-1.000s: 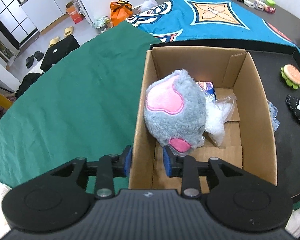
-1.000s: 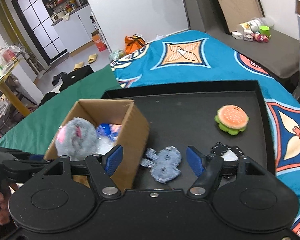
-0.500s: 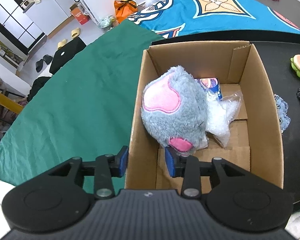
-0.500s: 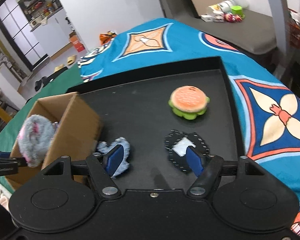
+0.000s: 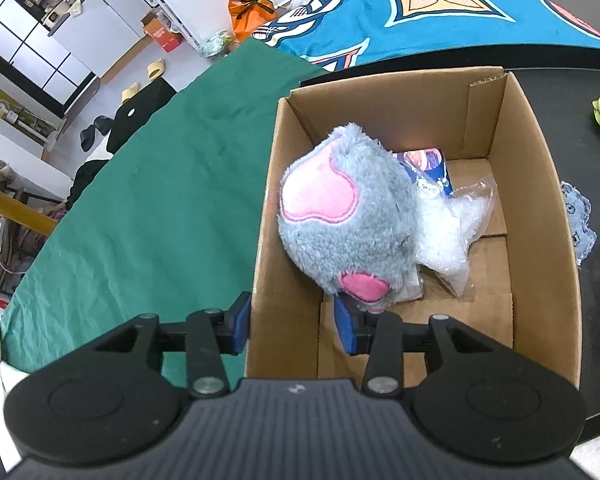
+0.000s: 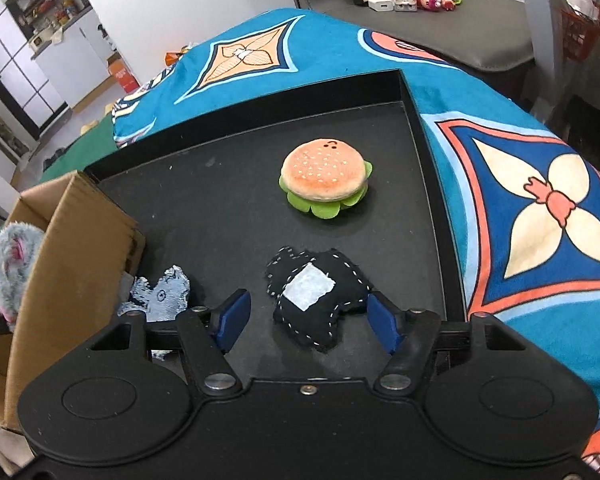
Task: Organize soft objects
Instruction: 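Move the right gripper to the black cloth patch and grasp it, then carry the black cloth patch with the right gripper into the box and release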
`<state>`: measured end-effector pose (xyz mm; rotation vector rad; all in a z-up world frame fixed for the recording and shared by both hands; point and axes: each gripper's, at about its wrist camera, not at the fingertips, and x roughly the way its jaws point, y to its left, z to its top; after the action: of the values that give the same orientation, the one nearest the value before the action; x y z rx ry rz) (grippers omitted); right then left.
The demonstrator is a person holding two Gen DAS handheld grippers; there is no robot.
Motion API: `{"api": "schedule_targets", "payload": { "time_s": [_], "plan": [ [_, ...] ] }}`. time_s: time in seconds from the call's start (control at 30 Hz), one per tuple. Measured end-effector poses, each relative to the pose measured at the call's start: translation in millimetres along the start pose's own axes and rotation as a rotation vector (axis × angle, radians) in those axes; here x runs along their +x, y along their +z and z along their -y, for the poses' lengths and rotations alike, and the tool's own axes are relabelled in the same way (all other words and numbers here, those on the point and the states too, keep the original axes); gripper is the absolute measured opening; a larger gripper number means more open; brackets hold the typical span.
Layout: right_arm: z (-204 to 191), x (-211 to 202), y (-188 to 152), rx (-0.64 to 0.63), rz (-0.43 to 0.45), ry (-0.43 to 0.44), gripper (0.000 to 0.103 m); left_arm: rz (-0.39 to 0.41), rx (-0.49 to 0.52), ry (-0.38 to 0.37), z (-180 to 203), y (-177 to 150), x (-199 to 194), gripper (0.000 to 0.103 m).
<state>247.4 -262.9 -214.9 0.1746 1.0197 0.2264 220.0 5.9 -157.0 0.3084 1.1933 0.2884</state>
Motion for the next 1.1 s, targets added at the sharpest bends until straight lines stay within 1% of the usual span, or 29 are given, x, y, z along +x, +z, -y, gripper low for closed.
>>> {"api": "schedule_targets", "payload": {
  "time_s": [0.1, 0.13, 0.2, 0.27, 0.3, 0.33, 0.37, 0.47, 0.73, 1.1],
  "plan": [
    [-5, 6, 1, -0.017, -0.011, -0.013, 0.063, -0.001, 0.004, 0.0, 0, -1, 0, 0.042],
    [-6, 8, 1, -0.019, -0.014, -0.017, 0.061, 0.0, 0.003, -0.002, -1, -1, 0, 0.042],
    [-10, 9, 1, -0.034, -0.009, -0.033, 0.06, 0.002, 0.001, -0.006, -1, -2, 0, 0.042],
    [-16, 10, 0, -0.07, -0.01, -0.062, 0.048, 0.003, 0.0, -0.011, -3, -2, -1, 0.042],
    [-18, 10, 0, -0.084, -0.015, -0.071, 0.035, 0.004, 0.0, -0.013, -3, -3, -1, 0.042],
    [-19, 10, 1, -0.09, -0.024, -0.071, 0.027, 0.006, 0.001, -0.015, -3, -2, -1, 0.042],
    [-19, 9, 1, -0.087, -0.034, -0.066, 0.025, 0.009, 0.003, -0.018, -4, -3, -2, 0.042],
    [-19, 5, 0, -0.08, -0.058, -0.052, 0.022, 0.015, 0.005, -0.031, -5, -4, -4, 0.042],
    [-29, -19, -9, -0.076, -0.031, -0.044, 0.021, 0.038, -0.002, -0.057, -10, -8, -10, 0.042],
    [-56, -57, 3, -0.095, 0.05, -0.015, 0.021, 0.086, -0.062, -0.099, -27, -15, -21, 0.042]
  ]
}}
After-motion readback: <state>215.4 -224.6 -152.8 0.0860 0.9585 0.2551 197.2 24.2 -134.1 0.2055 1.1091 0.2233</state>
